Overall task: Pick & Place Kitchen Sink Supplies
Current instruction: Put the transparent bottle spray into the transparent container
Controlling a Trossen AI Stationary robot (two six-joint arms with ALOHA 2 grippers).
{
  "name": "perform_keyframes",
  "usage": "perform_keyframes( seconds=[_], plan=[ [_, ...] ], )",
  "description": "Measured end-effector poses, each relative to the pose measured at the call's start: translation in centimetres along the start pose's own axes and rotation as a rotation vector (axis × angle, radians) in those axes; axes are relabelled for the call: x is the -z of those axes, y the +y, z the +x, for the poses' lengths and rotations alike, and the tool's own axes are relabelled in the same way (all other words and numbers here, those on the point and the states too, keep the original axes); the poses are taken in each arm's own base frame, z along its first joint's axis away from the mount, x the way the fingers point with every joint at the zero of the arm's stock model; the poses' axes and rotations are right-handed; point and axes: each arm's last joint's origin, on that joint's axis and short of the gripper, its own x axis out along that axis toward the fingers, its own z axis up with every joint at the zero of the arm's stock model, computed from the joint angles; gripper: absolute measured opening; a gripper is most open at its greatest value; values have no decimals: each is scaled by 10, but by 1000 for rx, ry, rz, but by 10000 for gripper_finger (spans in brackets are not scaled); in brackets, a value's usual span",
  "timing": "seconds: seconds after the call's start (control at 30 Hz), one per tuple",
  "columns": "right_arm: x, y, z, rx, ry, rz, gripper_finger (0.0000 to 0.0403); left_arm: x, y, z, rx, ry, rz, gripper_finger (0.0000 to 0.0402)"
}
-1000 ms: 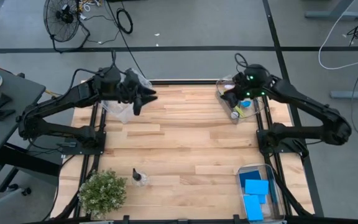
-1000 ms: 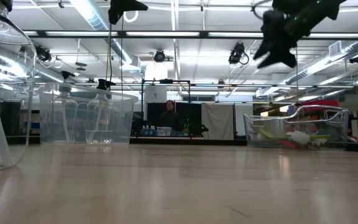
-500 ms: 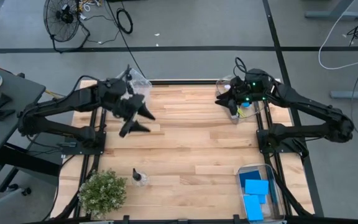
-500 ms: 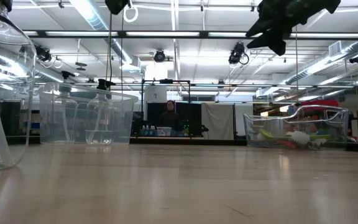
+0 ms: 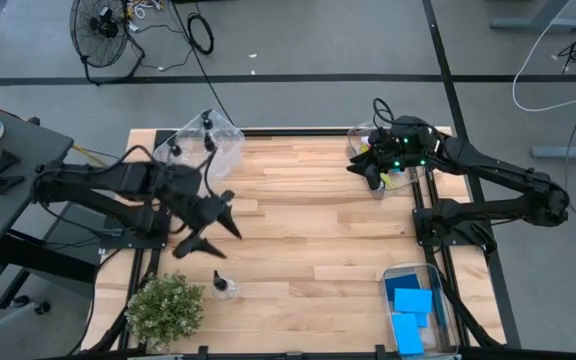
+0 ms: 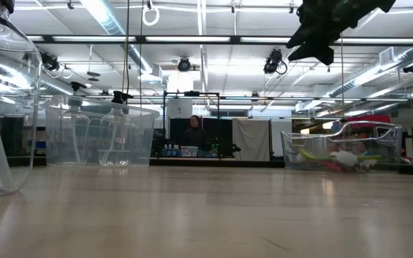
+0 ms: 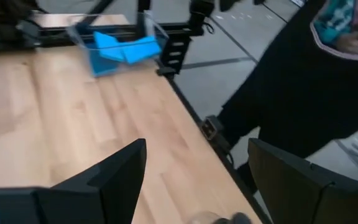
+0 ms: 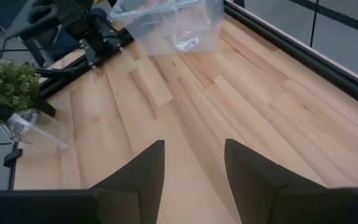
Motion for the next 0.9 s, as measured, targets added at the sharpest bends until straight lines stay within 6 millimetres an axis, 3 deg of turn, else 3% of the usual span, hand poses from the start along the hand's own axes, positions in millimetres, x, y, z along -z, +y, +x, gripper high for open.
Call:
perform_keyframes(
  seconds=[0.37, 0.6, 0.9],
  plan=[
    [3, -1, 0, 7, 29, -4, 166, 7, -44, 21, 71, 68, 116, 286],
    [4, -1, 0, 11, 45, 4, 166, 24, -70, 41, 168, 244, 388, 286],
    [4, -1, 0, 16, 42, 4, 166, 32, -73, 56, 76, 323, 472, 286]
  ],
)
